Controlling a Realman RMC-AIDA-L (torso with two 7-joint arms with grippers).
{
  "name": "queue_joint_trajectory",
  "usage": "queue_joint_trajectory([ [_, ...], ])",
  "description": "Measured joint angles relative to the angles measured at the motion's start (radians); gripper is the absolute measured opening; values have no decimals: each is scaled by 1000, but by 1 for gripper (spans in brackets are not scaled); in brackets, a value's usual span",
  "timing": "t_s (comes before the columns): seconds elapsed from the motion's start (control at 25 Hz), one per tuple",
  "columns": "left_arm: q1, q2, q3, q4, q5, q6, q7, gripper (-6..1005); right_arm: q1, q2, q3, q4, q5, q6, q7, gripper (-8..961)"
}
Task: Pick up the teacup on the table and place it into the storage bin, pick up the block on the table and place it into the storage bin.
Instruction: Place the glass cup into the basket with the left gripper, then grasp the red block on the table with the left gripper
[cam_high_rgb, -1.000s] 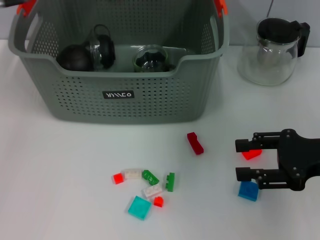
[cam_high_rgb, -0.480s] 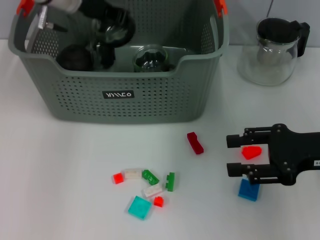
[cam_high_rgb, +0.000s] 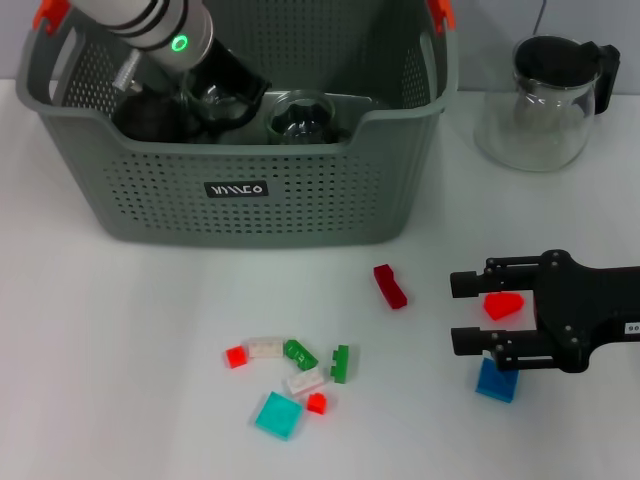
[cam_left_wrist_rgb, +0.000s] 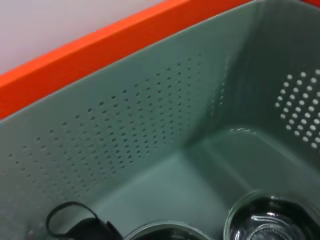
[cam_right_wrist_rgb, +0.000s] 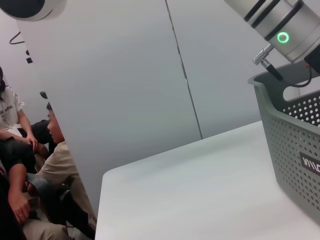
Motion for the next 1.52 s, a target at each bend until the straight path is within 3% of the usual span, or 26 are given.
queue_joint_trajectory([
  [0.4, -5, -4, 2, -25, 13, -22, 4, 131, 3, -1, 2, 0, 2, 0, 0, 686],
  [0.6, 25, -15, -18, 63, -15, -7, 4, 268, 2, -3, 2, 0, 3, 0, 0, 684],
  [0.72, 153, -63, -62, 313, -180, 49, 111, 350, 1, -4, 2, 0, 4, -2, 0, 685],
  [0.8, 260, -82, -89, 480, -387, 110, 218, 366, 0, -4, 2, 0, 4, -5, 0, 685],
  [0.92, 372, -60, -138, 587, -735, 242, 348, 391, 0, -3, 2, 1, 5, -6, 0, 686],
  [1.0, 412, -39, -224, 560, -930, 378, 428, 397, -1, -2, 2, 1, 5, -5, 0, 686],
  [1.12, 436, -21, -392, 458, -1087, 644, 537, 392, -3, -2, 2, 1, 4, -2, 0, 686],
  [1.28, 474, -8, -526, 391, -1085, 856, 625, 401, -6, -3, 2, 1, 4, -3, 0, 685],
  [1.4, 524, -16, -538, 405, -1009, 885, 686, 413, -6, -4, 3, 1, 4, -7, 0, 685],
  [1.52, 567, -38, -515, 418, -857, 916, 851, 462, -6, -5, 3, 1, 4, -7, 0, 685],
])
